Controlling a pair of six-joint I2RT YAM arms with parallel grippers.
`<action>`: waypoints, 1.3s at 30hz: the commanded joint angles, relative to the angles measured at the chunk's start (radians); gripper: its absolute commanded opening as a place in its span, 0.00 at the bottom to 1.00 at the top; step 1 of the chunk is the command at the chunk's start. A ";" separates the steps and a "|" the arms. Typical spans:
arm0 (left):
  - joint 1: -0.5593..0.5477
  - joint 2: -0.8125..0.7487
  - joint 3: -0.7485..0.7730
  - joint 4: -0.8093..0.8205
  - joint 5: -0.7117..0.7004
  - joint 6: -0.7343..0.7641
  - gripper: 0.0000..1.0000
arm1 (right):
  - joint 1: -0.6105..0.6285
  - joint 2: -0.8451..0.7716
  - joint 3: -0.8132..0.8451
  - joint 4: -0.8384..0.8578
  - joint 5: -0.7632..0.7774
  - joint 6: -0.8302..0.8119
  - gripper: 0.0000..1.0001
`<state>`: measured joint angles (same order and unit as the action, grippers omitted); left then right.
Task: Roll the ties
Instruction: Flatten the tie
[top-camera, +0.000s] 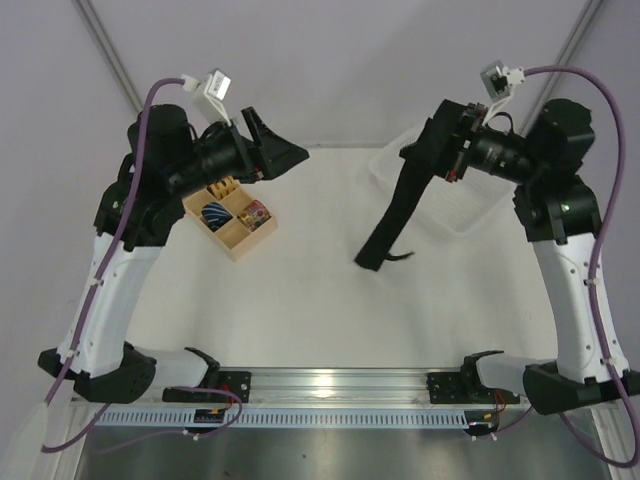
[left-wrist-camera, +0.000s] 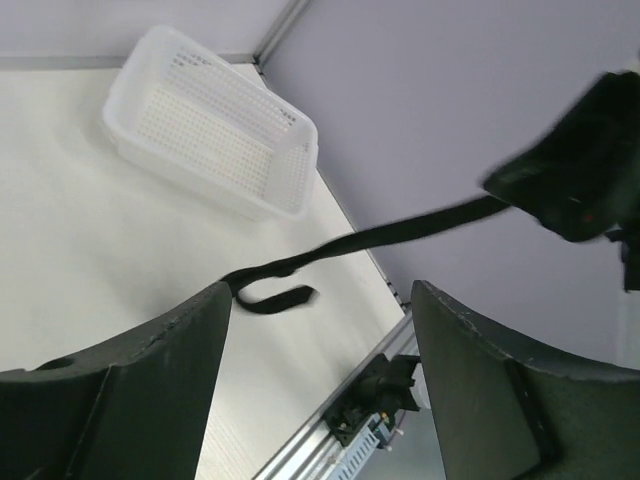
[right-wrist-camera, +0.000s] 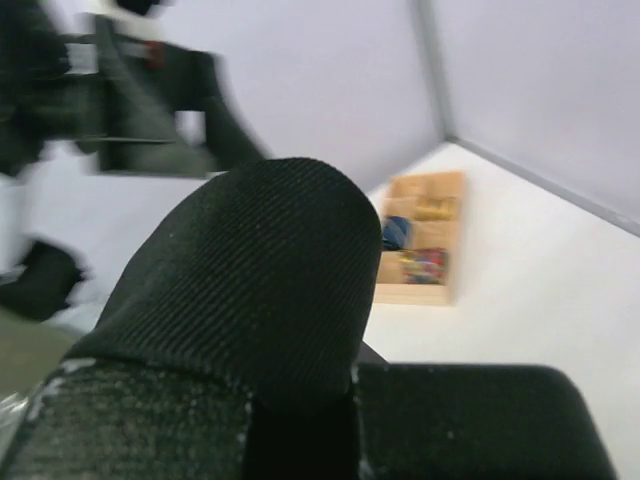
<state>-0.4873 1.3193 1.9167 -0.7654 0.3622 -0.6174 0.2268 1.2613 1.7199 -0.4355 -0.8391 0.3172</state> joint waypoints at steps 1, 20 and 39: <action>0.012 -0.087 -0.022 0.006 -0.060 0.074 0.79 | -0.041 -0.080 0.073 -0.064 -0.365 0.116 0.00; 0.012 -0.442 -0.289 -0.204 -0.354 0.033 0.79 | 0.379 0.730 0.076 -0.342 -0.381 -0.024 0.10; 0.012 -0.281 -0.538 -0.241 -0.318 0.013 0.92 | 0.313 0.794 0.179 -0.546 0.383 -0.050 0.87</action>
<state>-0.4816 0.9768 1.4170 -1.0615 -0.0029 -0.6052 0.6083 2.1998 1.9366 -0.9752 -0.6094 0.2764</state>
